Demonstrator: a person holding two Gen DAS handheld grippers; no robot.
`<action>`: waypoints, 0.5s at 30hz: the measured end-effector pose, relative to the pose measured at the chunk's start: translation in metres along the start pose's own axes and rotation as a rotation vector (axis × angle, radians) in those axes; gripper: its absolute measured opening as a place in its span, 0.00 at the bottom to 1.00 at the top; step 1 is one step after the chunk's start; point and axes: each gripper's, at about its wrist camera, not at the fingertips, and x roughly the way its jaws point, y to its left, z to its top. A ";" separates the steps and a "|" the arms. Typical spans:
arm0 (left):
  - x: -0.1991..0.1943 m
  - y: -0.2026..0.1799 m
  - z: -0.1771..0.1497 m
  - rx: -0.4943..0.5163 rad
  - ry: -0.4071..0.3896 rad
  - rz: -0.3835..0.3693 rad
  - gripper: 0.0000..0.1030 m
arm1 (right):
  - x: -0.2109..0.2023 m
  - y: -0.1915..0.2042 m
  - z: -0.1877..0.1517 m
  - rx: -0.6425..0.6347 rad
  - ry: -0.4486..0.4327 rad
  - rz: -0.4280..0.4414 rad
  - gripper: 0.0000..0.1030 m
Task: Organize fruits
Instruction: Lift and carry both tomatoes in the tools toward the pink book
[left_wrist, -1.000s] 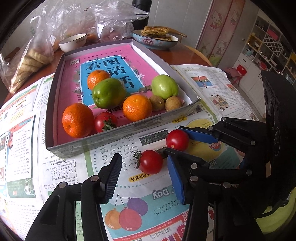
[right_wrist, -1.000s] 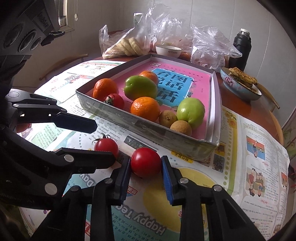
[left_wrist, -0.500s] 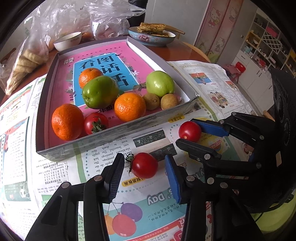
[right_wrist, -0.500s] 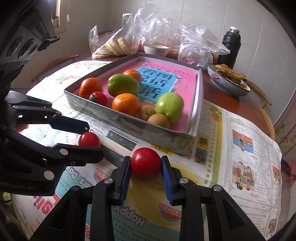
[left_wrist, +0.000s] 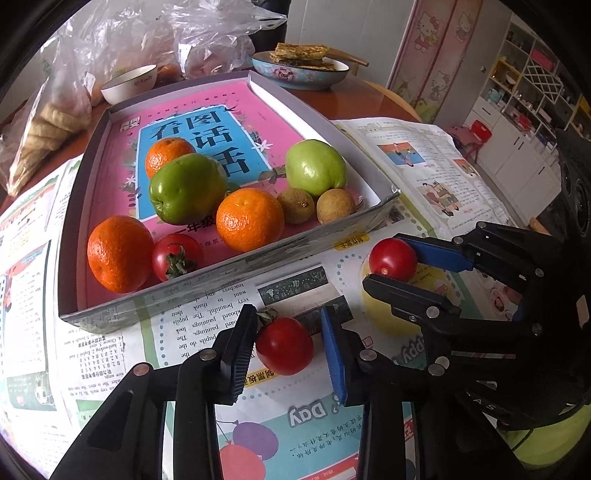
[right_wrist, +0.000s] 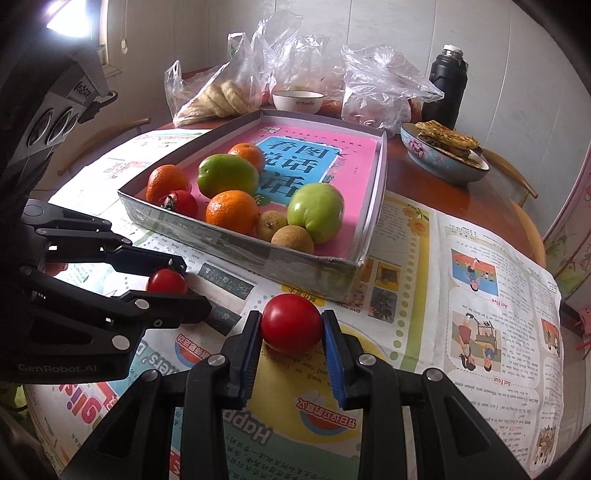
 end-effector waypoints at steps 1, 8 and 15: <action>0.000 0.001 0.000 -0.002 -0.001 0.003 0.31 | -0.001 0.000 0.000 0.001 -0.002 0.002 0.31; -0.003 0.004 -0.002 -0.010 -0.003 -0.005 0.29 | -0.003 0.001 0.000 0.002 -0.013 0.008 0.31; -0.018 0.015 -0.009 -0.038 -0.026 0.006 0.29 | -0.013 0.006 0.001 -0.001 -0.034 0.035 0.31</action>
